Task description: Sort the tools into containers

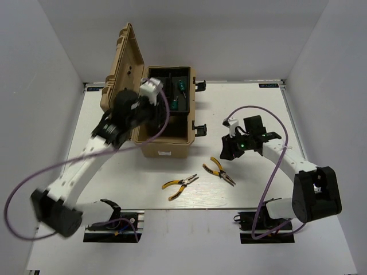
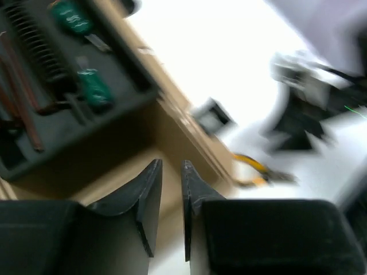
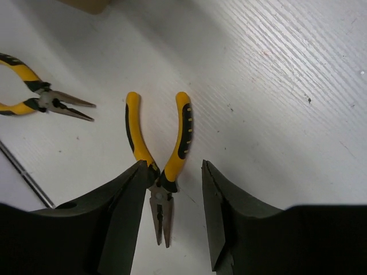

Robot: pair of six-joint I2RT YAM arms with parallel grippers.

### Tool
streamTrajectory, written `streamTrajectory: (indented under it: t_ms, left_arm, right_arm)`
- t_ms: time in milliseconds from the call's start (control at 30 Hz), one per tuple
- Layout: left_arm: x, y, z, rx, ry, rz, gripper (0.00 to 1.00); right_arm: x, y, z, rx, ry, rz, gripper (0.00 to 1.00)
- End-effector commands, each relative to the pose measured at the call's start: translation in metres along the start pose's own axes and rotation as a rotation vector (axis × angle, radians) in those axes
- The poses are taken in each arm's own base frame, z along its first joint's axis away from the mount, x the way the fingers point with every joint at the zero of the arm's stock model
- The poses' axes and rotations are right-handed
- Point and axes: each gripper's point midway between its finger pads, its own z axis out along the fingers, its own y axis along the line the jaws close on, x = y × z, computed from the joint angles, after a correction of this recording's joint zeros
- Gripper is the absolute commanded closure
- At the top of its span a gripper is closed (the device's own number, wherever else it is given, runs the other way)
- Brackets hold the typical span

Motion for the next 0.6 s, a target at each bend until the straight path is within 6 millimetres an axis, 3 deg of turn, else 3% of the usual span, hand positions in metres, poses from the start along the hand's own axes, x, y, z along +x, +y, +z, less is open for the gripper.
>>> streamTrajectory:
  t_ms: [0,33,133,233,567]
  left_arm:
    - [0.014,-0.048,-0.048,0.243,-0.073,0.096,0.7]
    - [0.026,-0.057,-0.066,0.291,-0.087,0.121,0.59]
    - [0.055,-0.071,-0.086,0.38,-0.055,0.148,0.34]
    - [0.07,-0.08,-0.103,0.428,-0.084,0.166,0.27]
    - [0.095,-0.082,-0.118,0.443,-0.132,0.189,0.24]
  right_arm:
    - [-0.007,-0.015,0.008,0.12,0.003,-0.054,0.51]
    - [-0.003,-0.022,0.011,0.156,0.027,-0.049,0.49]
    - [-0.001,-0.026,0.019,0.199,0.057,-0.072,0.48]
    - [0.004,-0.027,0.028,0.22,0.093,-0.084,0.48]
    - [0.022,-0.024,0.057,0.258,0.192,-0.124,0.48]
